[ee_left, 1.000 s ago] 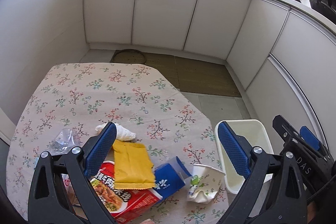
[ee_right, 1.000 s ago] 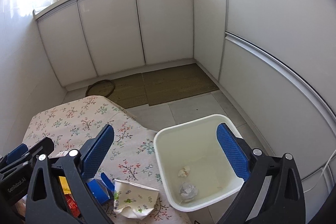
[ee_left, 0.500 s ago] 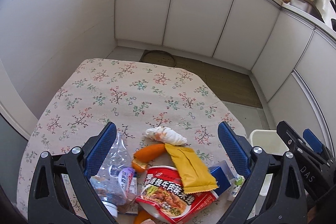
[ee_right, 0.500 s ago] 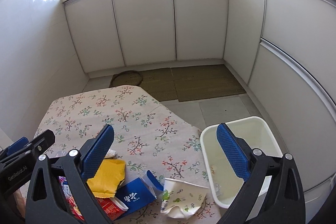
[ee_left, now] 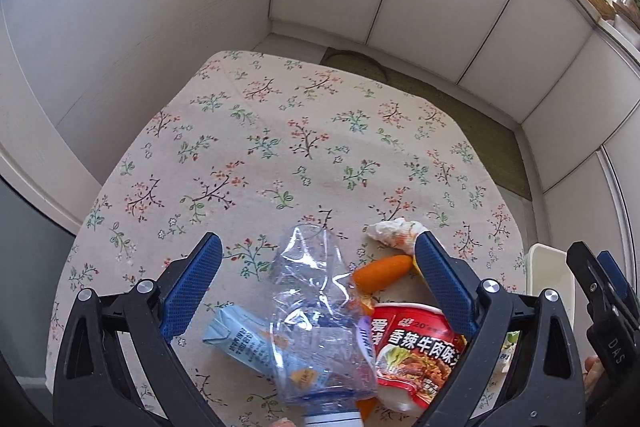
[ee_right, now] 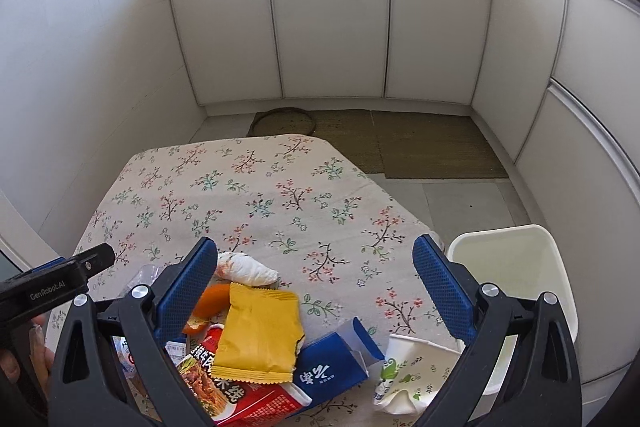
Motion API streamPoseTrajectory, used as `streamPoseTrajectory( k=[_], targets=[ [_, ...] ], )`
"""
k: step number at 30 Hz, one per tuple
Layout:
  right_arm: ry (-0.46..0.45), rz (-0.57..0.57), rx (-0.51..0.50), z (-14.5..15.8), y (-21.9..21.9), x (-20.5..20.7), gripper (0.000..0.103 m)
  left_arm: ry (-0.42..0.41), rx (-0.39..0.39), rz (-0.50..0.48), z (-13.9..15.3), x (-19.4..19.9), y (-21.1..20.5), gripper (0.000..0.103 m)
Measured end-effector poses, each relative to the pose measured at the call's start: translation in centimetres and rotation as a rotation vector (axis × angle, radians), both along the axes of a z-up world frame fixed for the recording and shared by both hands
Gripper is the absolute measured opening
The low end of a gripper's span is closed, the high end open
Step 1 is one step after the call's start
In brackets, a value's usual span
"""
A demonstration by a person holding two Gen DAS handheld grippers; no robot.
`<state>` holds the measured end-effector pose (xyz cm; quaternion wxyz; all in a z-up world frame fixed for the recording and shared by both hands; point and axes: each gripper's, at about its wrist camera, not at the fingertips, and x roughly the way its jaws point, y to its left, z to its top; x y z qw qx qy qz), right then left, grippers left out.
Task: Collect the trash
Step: 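Grasp the light blue milk carton with the left tool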
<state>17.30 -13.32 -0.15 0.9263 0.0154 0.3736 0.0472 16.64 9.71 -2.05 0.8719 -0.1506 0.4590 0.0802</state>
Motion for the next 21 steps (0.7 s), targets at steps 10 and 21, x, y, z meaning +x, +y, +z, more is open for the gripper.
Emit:
streamPoseTrajectory(
  k=[10, 21],
  targets=[
    [0.035, 0.087, -0.030, -1.1, 2.8, 0.5, 0.095, 0.198, -0.059, 0.136, -3.9, -0.7, 7.1, 0.092],
    [0.068, 0.108, -0.050, -2.3, 3.6, 1.0, 0.095, 0.304, -0.530, 0.277, -8.6, -4.0, 10.8, 0.074]
  ],
)
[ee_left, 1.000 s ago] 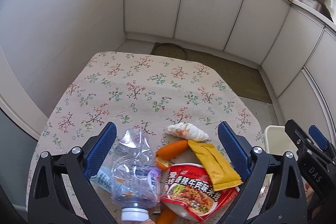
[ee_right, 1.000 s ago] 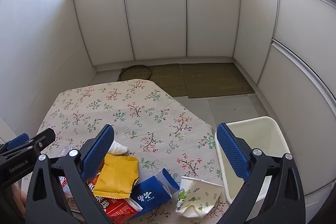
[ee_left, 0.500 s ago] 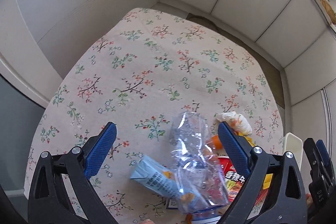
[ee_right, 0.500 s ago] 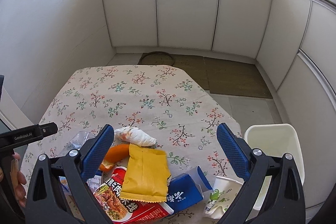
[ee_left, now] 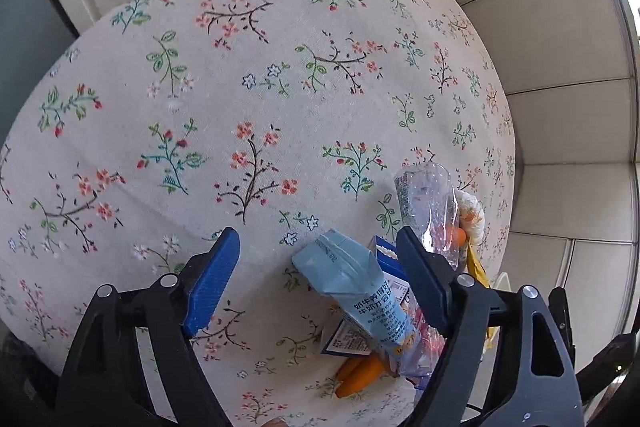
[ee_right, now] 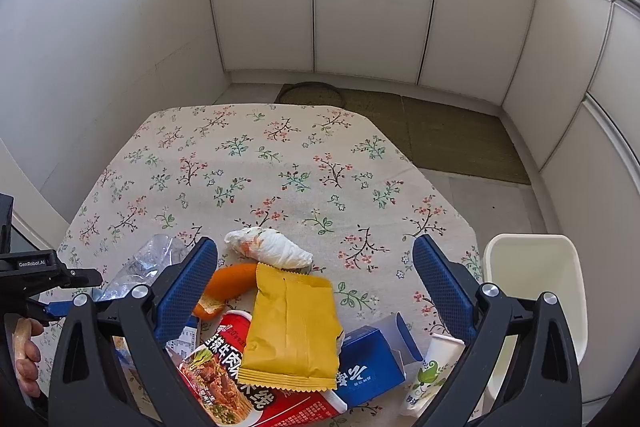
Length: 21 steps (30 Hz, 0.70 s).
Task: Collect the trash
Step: 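Grasp the light blue milk carton with the left tool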
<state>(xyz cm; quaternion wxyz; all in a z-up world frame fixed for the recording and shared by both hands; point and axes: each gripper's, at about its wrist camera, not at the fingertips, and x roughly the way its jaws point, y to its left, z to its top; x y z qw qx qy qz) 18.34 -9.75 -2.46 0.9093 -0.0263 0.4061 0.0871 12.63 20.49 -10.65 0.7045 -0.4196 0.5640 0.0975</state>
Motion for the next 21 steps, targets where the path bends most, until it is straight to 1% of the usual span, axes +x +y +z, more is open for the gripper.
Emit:
streamPoseTrajectory(
  k=[4, 7, 9, 10, 11, 12, 13, 14, 15, 16, 17, 19, 21],
  targets=[
    [0.009, 0.004, -0.007, -0.2, 0.0, 0.1, 0.095, 0.009, -0.054, 0.007, -0.2, -0.1, -0.7, 0.074],
    [0.015, 0.004, -0.011, -0.3, -0.1, 0.1, 0.095, 0.025, -0.067, 0.009, -0.8, -0.1, -1.4, 0.072],
    [0.019, 0.005, -0.013, -0.4, -0.1, 0.2, 0.095, 0.039, -0.108, 0.013, -1.7, -0.2, -2.0, 0.063],
    [0.021, 0.005, -0.014, -0.4, 0.0, 0.2, 0.095, 0.049, -0.131, 0.008, -2.2, -0.2, -2.3, 0.061],
    [0.021, 0.006, -0.015, -0.4, 0.0, 0.2, 0.095, 0.055, -0.160, 0.002, -2.7, -0.3, -2.8, 0.056],
    [0.021, 0.009, -0.018, -0.4, 0.1, 0.2, 0.095, 0.057, -0.171, -0.004, -2.9, -0.3, -3.0, 0.051],
    [0.022, 0.011, -0.021, -0.5, 0.1, 0.2, 0.095, 0.049, -0.164, -0.016, -2.9, -0.3, -3.3, 0.047],
    [0.023, 0.013, -0.023, -0.5, 0.1, 0.1, 0.095, 0.039, -0.150, -0.032, -2.7, -0.2, -3.5, 0.038],
    [0.025, 0.013, -0.024, -0.5, 0.0, 0.2, 0.095, 0.020, -0.143, -0.045, -2.3, -0.1, -3.7, 0.034],
    [0.028, 0.012, -0.022, -0.6, 0.0, 0.2, 0.095, 0.005, -0.133, -0.054, -1.9, 0.0, -3.7, 0.031],
    [0.034, 0.011, -0.015, -0.6, -0.2, 0.3, 0.095, -0.019, -0.106, -0.064, -1.2, 0.1, -3.7, 0.028],
    [0.064, 0.008, 0.026, -0.9, -0.6, 0.7, 0.095, -0.075, -0.052, -0.081, 0.2, 0.2, -3.6, 0.028],
    [0.115, 0.010, 0.084, -1.2, -1.0, 1.2, 0.095, -0.131, -0.006, -0.098, 1.7, 0.3, -3.5, 0.028]
  ],
)
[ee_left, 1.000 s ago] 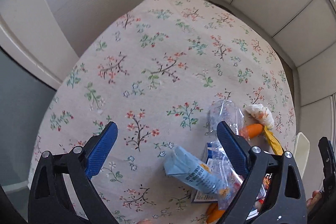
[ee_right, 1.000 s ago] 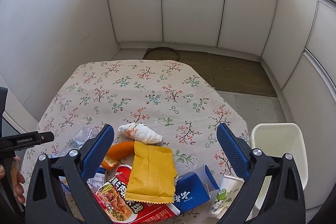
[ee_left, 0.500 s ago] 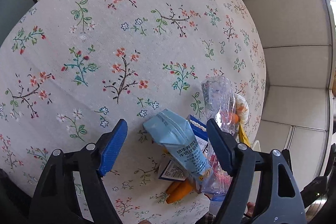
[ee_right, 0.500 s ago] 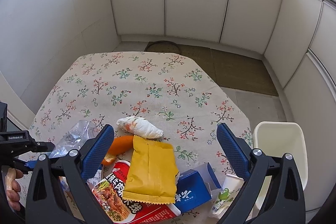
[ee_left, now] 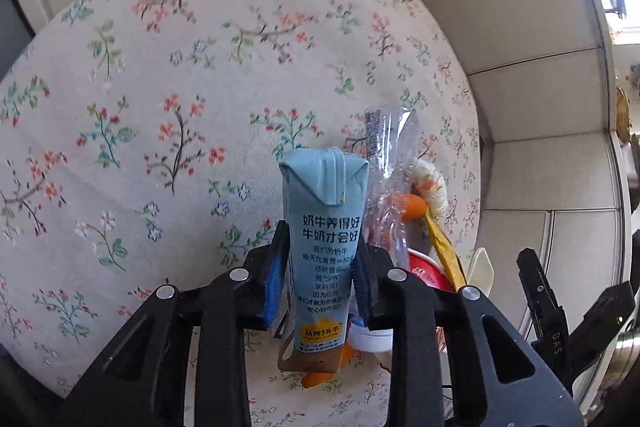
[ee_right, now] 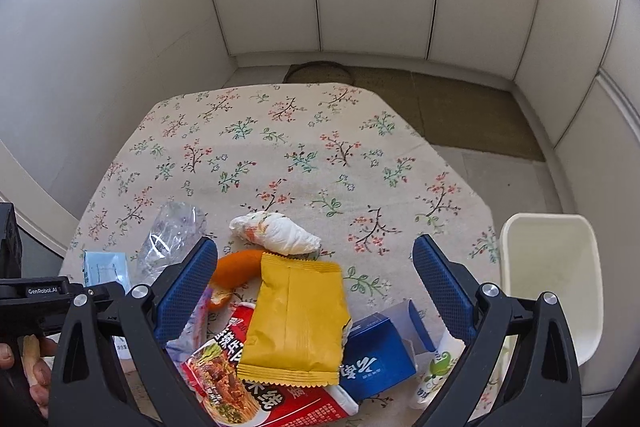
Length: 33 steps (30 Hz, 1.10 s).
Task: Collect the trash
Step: 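Grasp the light blue milk carton with the left tool, then grasp the white orange-printed tissue bundle with the right tool while the left tool holds the carton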
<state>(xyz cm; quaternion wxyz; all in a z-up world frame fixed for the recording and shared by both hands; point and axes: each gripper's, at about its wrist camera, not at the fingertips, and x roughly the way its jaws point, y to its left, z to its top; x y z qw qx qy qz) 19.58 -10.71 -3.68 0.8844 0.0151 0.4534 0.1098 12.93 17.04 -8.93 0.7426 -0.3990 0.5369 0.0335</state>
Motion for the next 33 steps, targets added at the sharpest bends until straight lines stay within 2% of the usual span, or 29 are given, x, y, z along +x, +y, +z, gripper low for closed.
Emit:
streamPoseTrajectory(
  k=[3, 5, 9, 11, 18, 24, 25, 27, 29, 33],
  targets=[
    [0.075, 0.006, 0.091, -0.5, -0.3, 1.2, 0.095, -0.080, 0.114, -0.016, 2.4, 0.0, 0.1, 0.028],
    [0.095, -0.013, 0.114, -0.7, -0.6, 2.3, 0.095, -0.135, 0.192, -0.020, 4.0, 0.1, 0.2, 0.028],
    [0.124, -0.012, 0.053, -1.6, -0.1, 4.6, 0.095, -0.229, 0.314, -0.028, 6.9, -0.1, 0.2, 0.028],
    [0.145, 0.015, 0.017, -2.4, 0.6, 5.8, 0.095, -0.254, 0.344, -0.031, 7.5, 0.0, 0.2, 0.028],
    [0.231, 0.175, -0.110, -5.9, 4.2, 8.2, 0.095, -0.250, 0.333, -0.034, 7.5, 0.3, 0.8, 0.028],
    [0.310, 0.264, -0.141, -8.5, 5.8, 9.5, 0.093, -0.225, 0.310, -0.029, 7.2, -0.1, 0.8, 0.028],
    [0.324, 0.270, -0.136, -8.8, 5.9, 9.8, 0.092, -0.223, 0.308, -0.030, 7.1, -0.1, 0.9, 0.028],
    [0.354, 0.276, -0.113, -9.5, 5.8, 10.1, 0.077, -0.221, 0.311, -0.033, 7.1, 0.0, 0.9, 0.028],
    [0.403, 0.278, -0.039, -10.3, 5.4, 10.4, 0.071, -0.221, 0.318, -0.034, 7.1, 0.0, 0.8, 0.028],
    [0.414, 0.281, -0.006, -10.3, 5.3, 10.3, 0.066, -0.212, 0.317, -0.036, 6.8, 0.3, 0.7, 0.028]
  ],
)
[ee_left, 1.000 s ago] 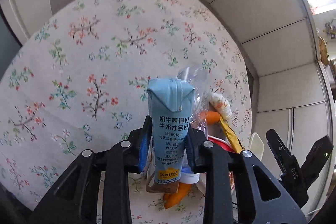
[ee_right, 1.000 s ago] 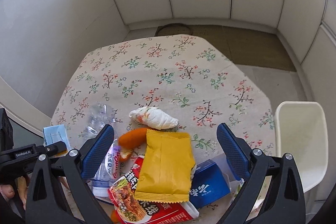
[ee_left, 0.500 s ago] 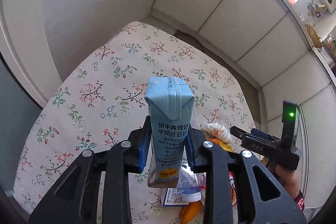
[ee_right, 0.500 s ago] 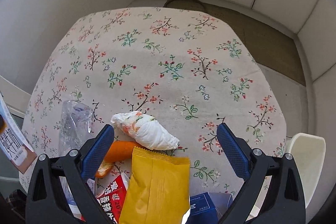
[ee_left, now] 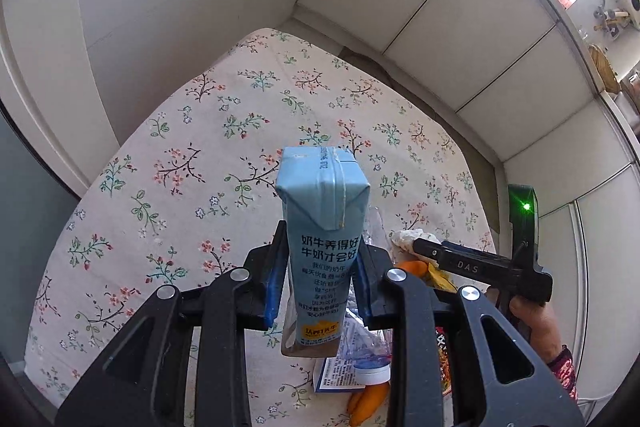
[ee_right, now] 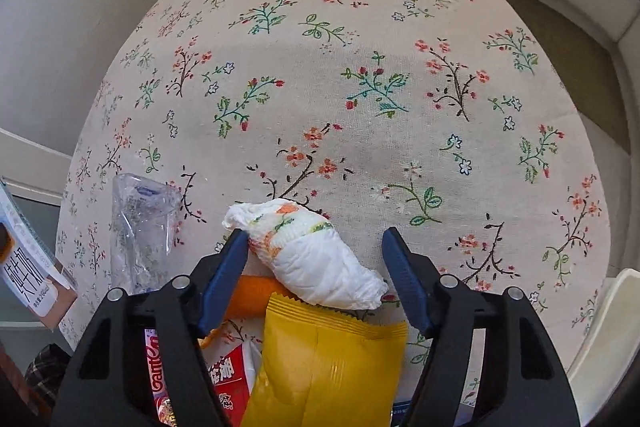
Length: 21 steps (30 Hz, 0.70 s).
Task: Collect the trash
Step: 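Grasp the white orange-printed tissue bundle with the right tool while the left tool holds the carton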
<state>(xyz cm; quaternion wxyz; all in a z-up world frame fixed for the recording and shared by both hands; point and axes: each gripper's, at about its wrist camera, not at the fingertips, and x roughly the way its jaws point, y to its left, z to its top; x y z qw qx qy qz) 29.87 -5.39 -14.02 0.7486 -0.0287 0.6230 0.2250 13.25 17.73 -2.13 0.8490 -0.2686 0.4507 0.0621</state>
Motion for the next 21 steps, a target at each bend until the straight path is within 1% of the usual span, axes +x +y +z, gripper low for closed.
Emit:
streamPoseTrajectory(
  k=[3, 4, 5, 6, 10, 14, 21],
  targets=[
    [0.014, 0.036, -0.015, -0.4, 0.7, -0.6, 0.066, 0.009, -0.010, -0.002, -0.4, 0.2, 0.0, 0.028],
    [-0.006, 0.046, -0.031, -0.3, 1.0, -0.9, 0.064, 0.010, -0.012, -0.002, -0.4, 0.2, -0.1, 0.028],
    [-0.011, 0.051, -0.033, -0.3, 1.2, -1.1, 0.049, 0.008, -0.011, -0.002, -0.4, 0.1, -0.1, 0.028],
    [-0.003, 0.050, -0.020, -0.2, 1.3, -1.2, 0.043, 0.003, -0.008, -0.001, -0.3, 0.1, -0.1, 0.028],
    [-0.012, 0.013, 0.009, 0.4, 0.8, -1.3, 0.039, -0.020, 0.005, 0.005, 0.4, -0.3, 0.0, 0.028],
    [-0.060, -0.013, 0.013, 1.6, 0.4, -1.4, 0.039, -0.038, 0.000, 0.006, 1.0, -0.5, -0.3, 0.028],
    [-0.182, -0.052, 0.055, 6.3, -0.1, -2.5, 0.039, -0.081, -0.003, -0.002, 2.7, -0.6, -1.3, 0.028]
  ],
)
